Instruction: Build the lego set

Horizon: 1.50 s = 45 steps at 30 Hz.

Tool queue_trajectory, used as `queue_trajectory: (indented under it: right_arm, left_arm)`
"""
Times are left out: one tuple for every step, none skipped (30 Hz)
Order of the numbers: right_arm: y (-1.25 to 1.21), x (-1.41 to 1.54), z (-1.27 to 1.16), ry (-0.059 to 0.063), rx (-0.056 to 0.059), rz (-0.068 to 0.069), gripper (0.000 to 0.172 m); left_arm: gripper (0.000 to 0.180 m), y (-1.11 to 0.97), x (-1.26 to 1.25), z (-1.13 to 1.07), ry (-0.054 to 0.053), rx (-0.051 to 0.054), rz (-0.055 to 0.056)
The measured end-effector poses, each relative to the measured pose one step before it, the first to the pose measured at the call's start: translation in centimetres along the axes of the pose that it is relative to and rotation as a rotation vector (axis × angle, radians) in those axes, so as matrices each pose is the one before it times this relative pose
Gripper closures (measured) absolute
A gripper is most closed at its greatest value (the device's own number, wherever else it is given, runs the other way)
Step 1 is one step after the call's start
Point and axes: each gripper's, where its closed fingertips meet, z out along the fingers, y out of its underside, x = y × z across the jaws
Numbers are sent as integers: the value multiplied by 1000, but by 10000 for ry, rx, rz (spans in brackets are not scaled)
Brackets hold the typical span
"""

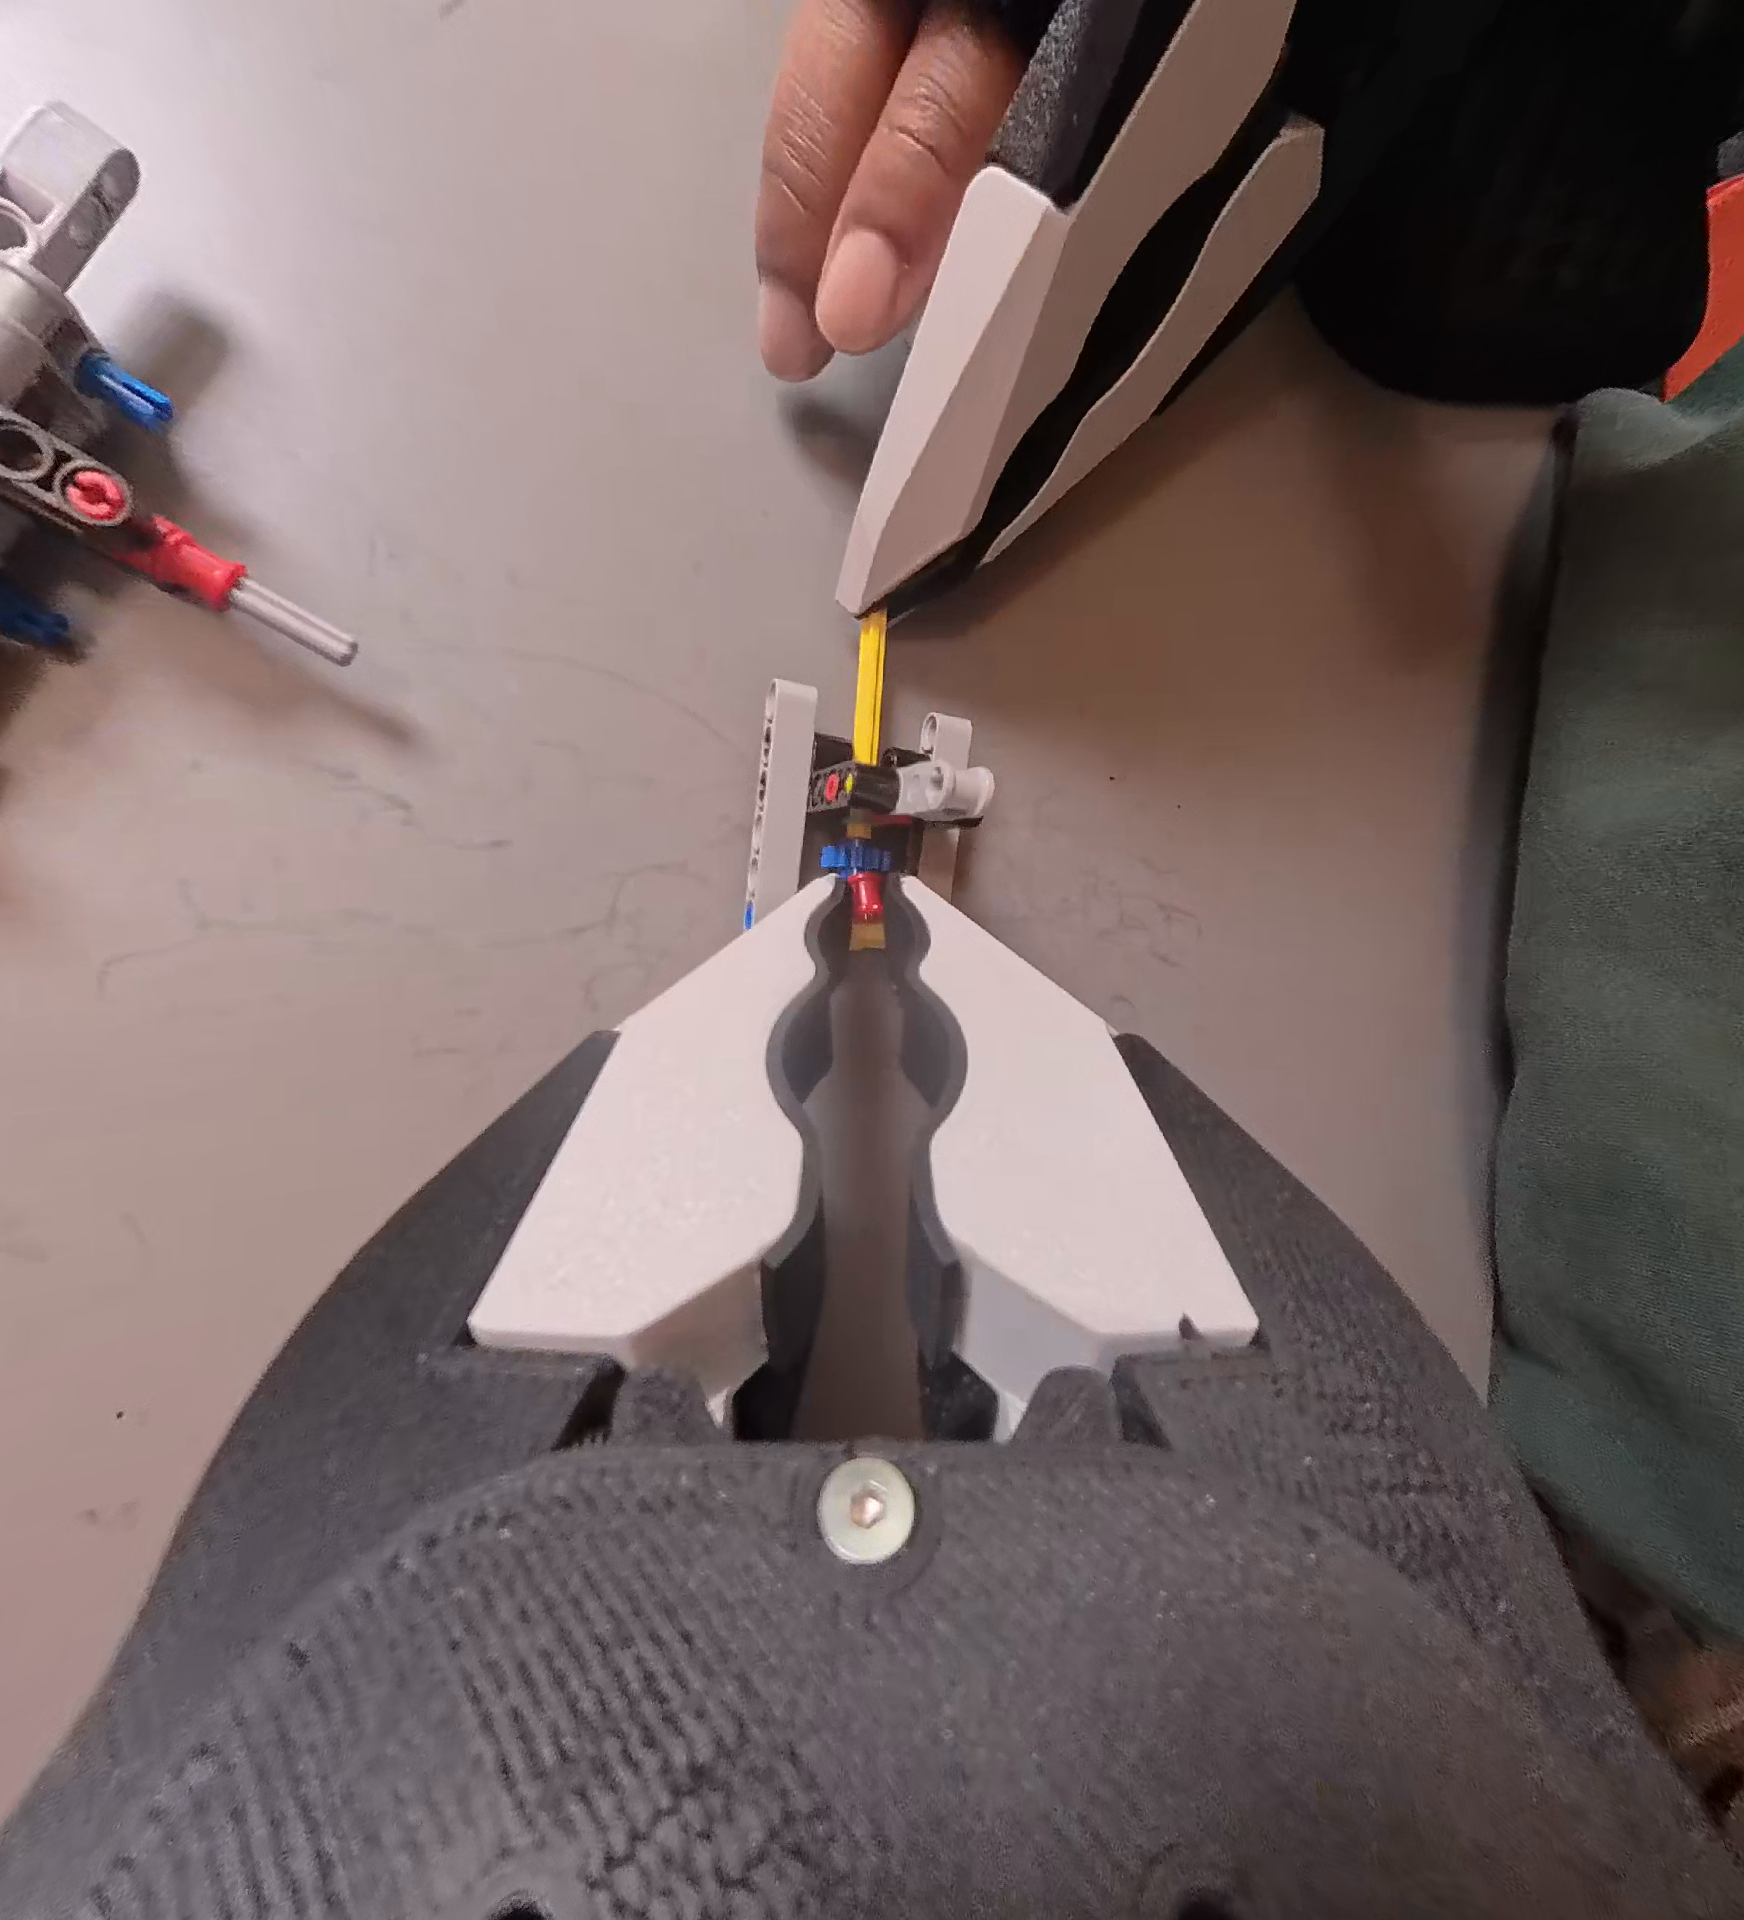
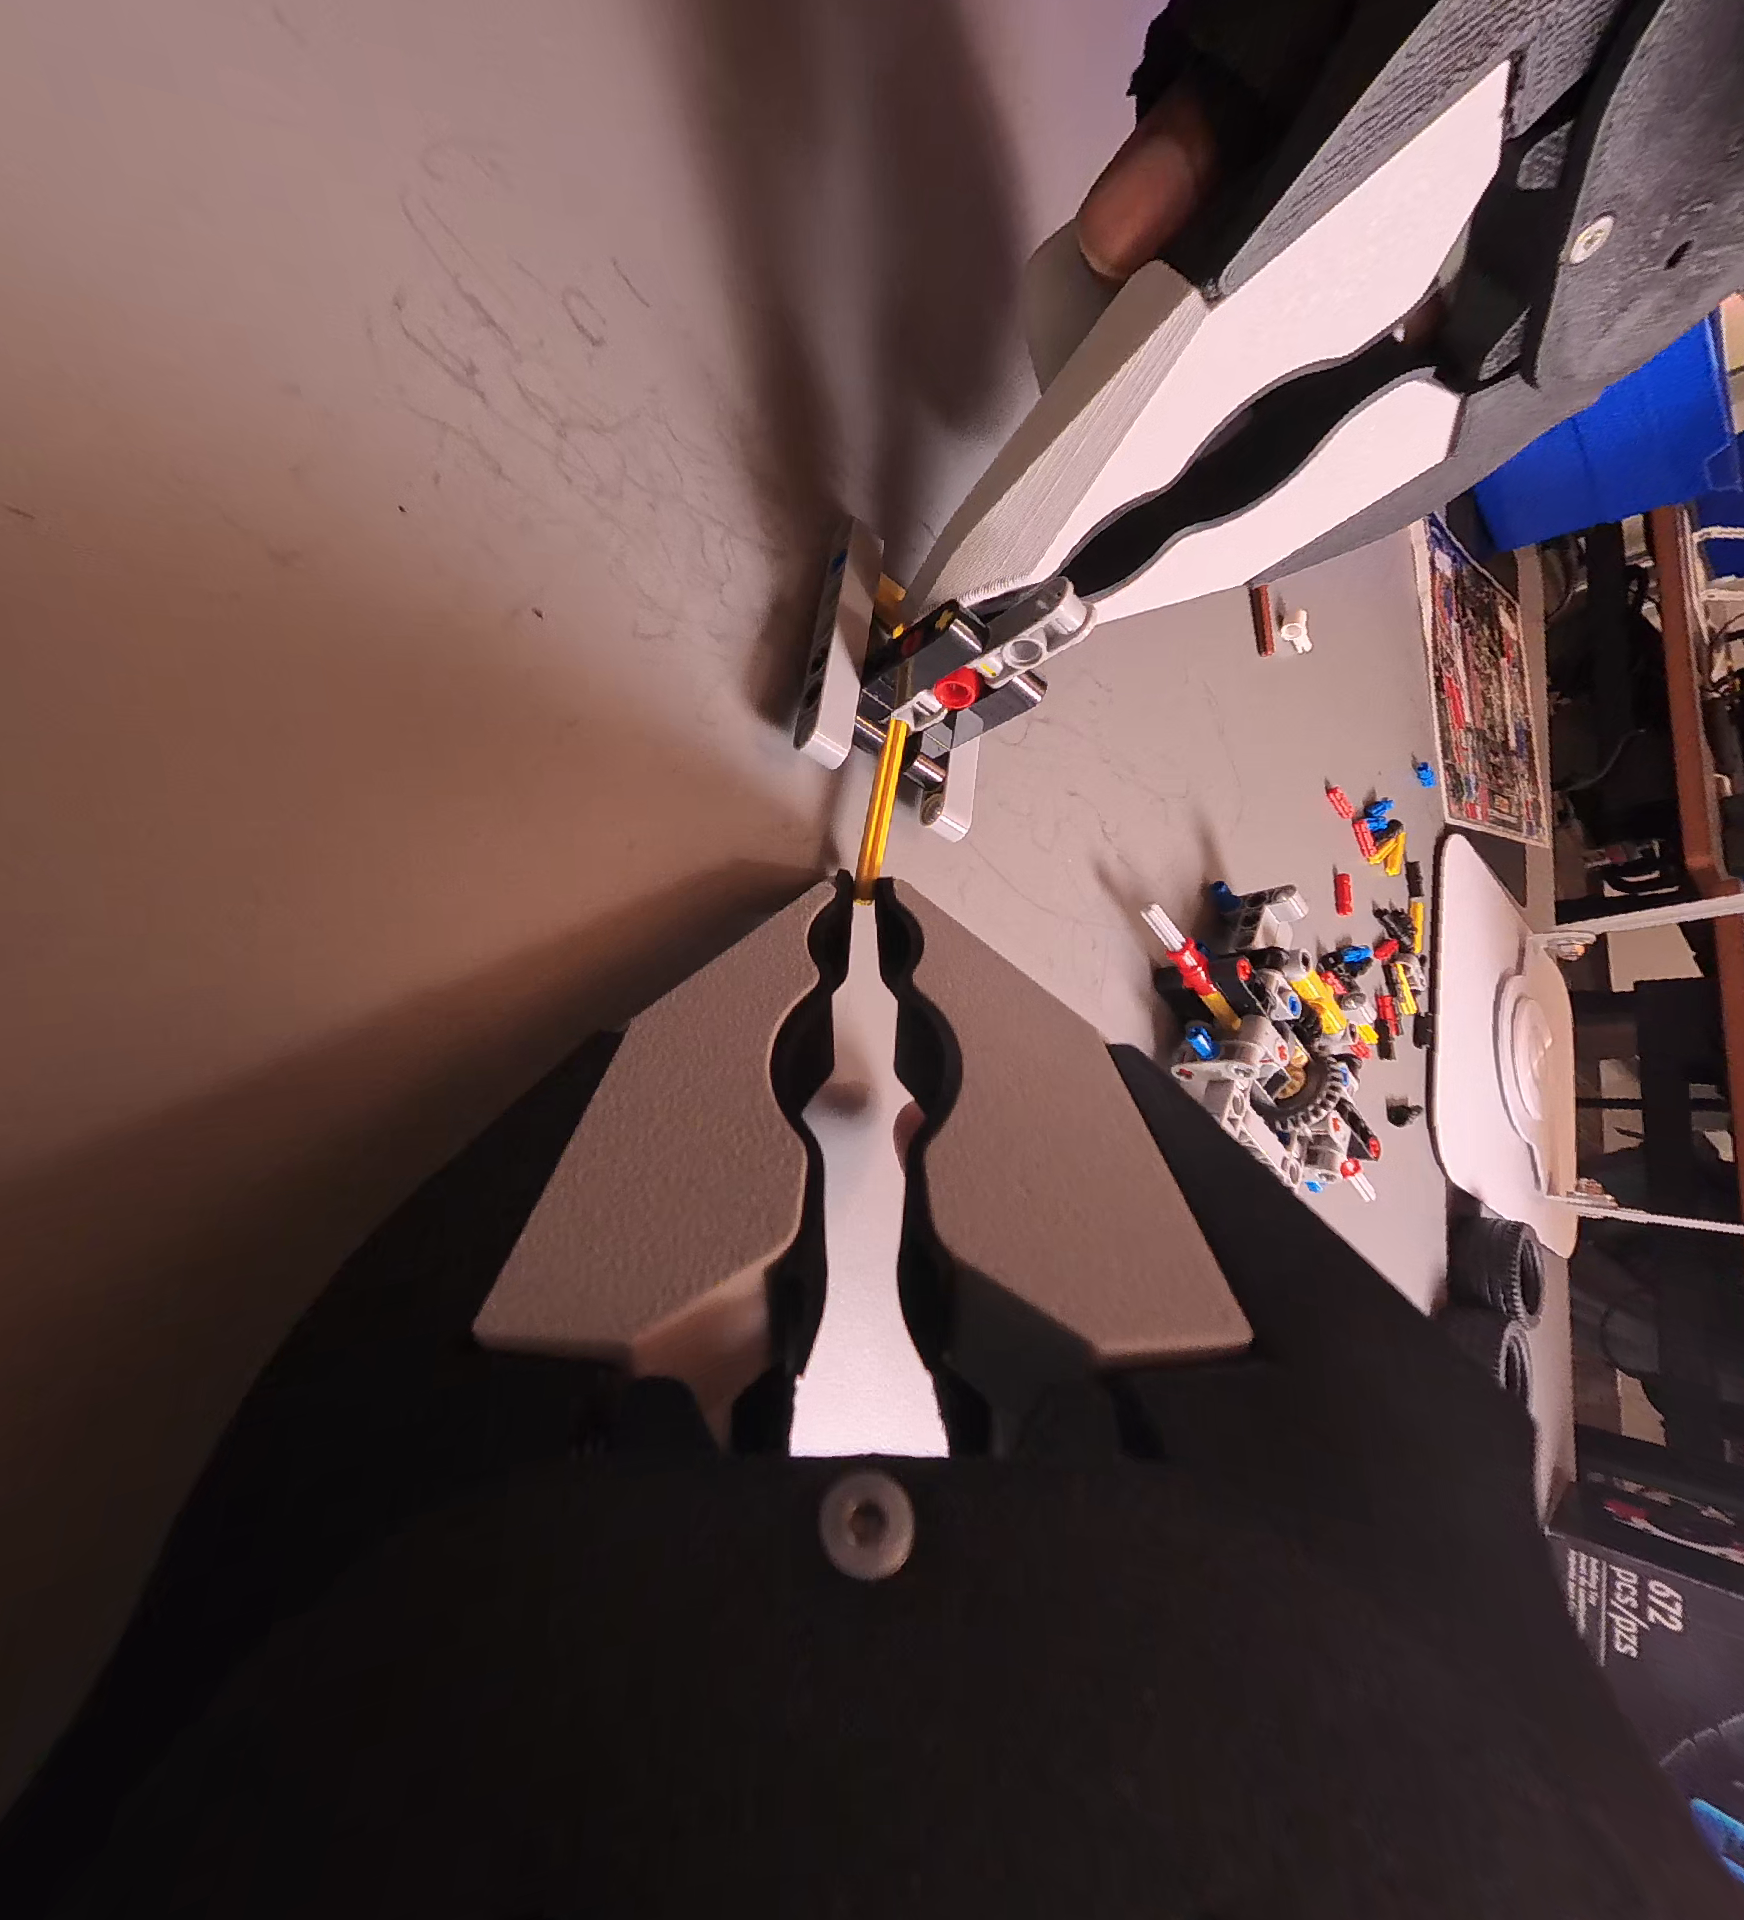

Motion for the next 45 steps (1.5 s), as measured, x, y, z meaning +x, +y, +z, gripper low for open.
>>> queue_trajectory:
  right_arm:
    - [6,-1,1,-4,8,7,169]
    - [-7,-2,4,-2,5,-2,169]
    - [6,3,1,-4,8,1,169]
    - [11,-6,-7,-4,11,11,169]
    - [13,5,-1,-3,9,7,169]
    - [4,6,-7,-3,6,7,169]
    - [9,2,6,-4,5,12,169]
    - [9,4,-10,2,1,-4,169]
    - [38,6,-21,1,-8,4,169]
    - [29,19,-9,1,-1,20,169]
    - [10,3,-7,0,12,7,169]
    - [2,7,9,1,10,13,169]
    - [-17,1,22,7,9,6,169]
    - [-2,4,0,-4,-3,5,169]
    - [9,6,4,-3,0,25,169]
    - [10,12,6,7,4,20,169]
    - [3,9,0,-1,5,15,169]
    - [6,0,-3,-2,-3,20,169]
    - [7,-1,2,2,-12,7,169]
    - [8,8,-1,8,-19,-1,169]
    - [18,18,1,11,-27,1,169]
    - [7,3,-4,2,-5,0,169]
    - [-3,0,0,0,-2,18,169]
    - [-2,3,6,3,-6,5,169]
    - [-4,4,6,8,-10,5,169]
    - [4,10,2,5,-14,14,169]
    - [-1,0,11,3,-13,10,169]
    - [-5,10,6,9,-8,23,169]
    - [1,3,5,3,-7,4,169]
    - [-3,9,5,4,-11,-11,169]
    - [-5,5,13,9,-12,-9,169]
    - [-27,-12,6,2,-5,-6,169]
    - [-31,-23,8,-4,-2,-4,169]
    - [-16,-14,-5,1,-6,-7,169]
    - [-7,-12,6,3,-10,-8,169]
    - [-16,-19,-11,-9,-3,-5,169]
    - [-15,-12,-3,-7,1,5,169]
    - [-39,-23,9,-11,18,12,169]
    - [-32,-22,14,-7,17,9,169]
    - [-23,-13,8,-3,4,-2,169]
    - [-3,5,-1,2,-4,-10,169]
    - [-3,1,0,2,-4,-3,169]
    - [3,-6,5,3,-4,-1,169]
    - [-6,2,-1,4,-8,-9,169]
    - [1,-5,4,4,-9,-7,169]
  left_arm:
    - [176,5,8,-4,69,60,81]
    - [176,1,1,-8,48,42,98]
    - [176,0,-1,9,31,20,103]
    - [176,4,2,-3,26,9,126]
    - [176,-11,-4,0,27,16,162]
    - [176,4,-3,6,33,32,158]
    - [176,-11,-4,1,46,47,116]
    - [176,-19,-14,-9,38,78,140]
    - [176,-60,-116,-1,-34,135,143]
    - [176,-56,-199,4,-88,141,117]
    - [176,-6,-89,-2,-41,116,132]
    - [176,15,43,5,26,105,60]
    - [176,21,104,10,68,61,-52]
    - [176,16,64,14,35,26,-27]
    - [176,4,34,5,-31,-1,39]
    - [176,10,25,7,-46,-29,47]
    - [176,5,64,13,-40,-29,11]
    - [176,-4,38,4,-40,-19,-74]
    - [176,-19,17,-5,-51,-4,-154]
    - [176,-19,10,2,-43,16,-205]
    - [176,-10,72,14,-11,42,-214]
    - [176,3,108,21,4,68,-189]
    - [176,5,52,11,-25,90,-164]
    - [176,-11,13,-13,-52,107,-129]
    - [176,9,31,6,-48,112,-80]
    - [176,8,64,12,-43,114,-58]
    - [175,12,92,28,-36,110,-72]
    - [175,11,107,26,-39,101,-79]
    - [175,10,60,16,-74,103,-67]
    - [175,-3,12,5,-94,111,-46]
    - [175,5,35,-15,-77,118,-22]
    - [175,28,87,-8,-36,125,1]
    - [175,30,91,-31,-31,133,10]
    - [175,33,16,-58,-76,138,-12]
    - [175,59,-14,-78,-84,127,-53]
    - [175,96,11,-70,-65,94,-65]
    - [175,108,26,-30,-82,58,-10]
    - [174,81,8,-23,-123,54,84]
    - [174,37,-4,-15,-154,43,143]
    - [174,29,-20,-1,-152,10,145]
    - [174,13,13,5,-111,5,113]
    - [173,-14,35,-6,-64,15,88]
    - [173,13,8,1,-57,19,74]
    - [173,6,-29,-1,-58,19,45]
    - [172,3,-12,-17,-32,20,12]
